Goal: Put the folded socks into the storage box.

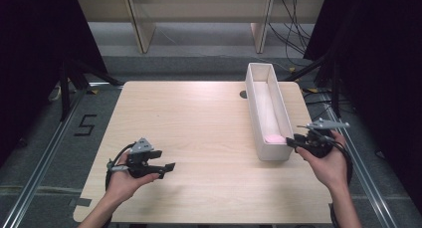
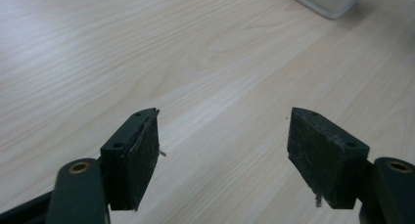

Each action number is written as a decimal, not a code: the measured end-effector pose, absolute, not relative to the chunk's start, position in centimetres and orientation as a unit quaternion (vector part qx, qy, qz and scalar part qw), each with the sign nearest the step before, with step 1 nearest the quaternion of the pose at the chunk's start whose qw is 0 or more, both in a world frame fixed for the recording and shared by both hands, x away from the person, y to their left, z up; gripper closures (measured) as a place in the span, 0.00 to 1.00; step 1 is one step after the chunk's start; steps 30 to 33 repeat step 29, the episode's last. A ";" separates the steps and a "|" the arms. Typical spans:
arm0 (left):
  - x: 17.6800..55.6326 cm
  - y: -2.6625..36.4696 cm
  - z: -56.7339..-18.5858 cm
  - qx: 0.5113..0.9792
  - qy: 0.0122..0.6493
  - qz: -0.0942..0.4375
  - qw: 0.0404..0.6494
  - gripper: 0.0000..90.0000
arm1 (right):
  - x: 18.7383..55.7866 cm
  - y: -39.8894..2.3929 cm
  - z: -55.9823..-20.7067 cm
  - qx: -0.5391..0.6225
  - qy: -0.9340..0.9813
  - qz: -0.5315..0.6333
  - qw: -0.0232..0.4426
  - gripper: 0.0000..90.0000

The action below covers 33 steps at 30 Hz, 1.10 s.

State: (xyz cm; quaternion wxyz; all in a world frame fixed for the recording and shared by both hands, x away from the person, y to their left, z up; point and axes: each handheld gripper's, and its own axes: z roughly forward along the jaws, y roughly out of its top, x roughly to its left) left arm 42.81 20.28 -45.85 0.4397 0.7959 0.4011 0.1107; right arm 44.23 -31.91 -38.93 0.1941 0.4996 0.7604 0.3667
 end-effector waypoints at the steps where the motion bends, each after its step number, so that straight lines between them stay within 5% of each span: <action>1: 42.7 21.0 -46.2 0.795 0.407 0.113 0.436 0.30 | 43.5 -32.2 -39.3 0.518 0.742 0.380 0.194 0.68; 20: 40.4 25.5 -51.4 0.739 0.474 0.151 0.455 0.30 | 38.6 -33.6 -47.6 0.570 0.674 0.395 0.254 0.59; 33: 39.7 25.3 -51.4 0.721 0.466 0.192 0.475 0.28 | 37.7 -33.0 -48.9 0.568 0.666 0.398 0.273 0.57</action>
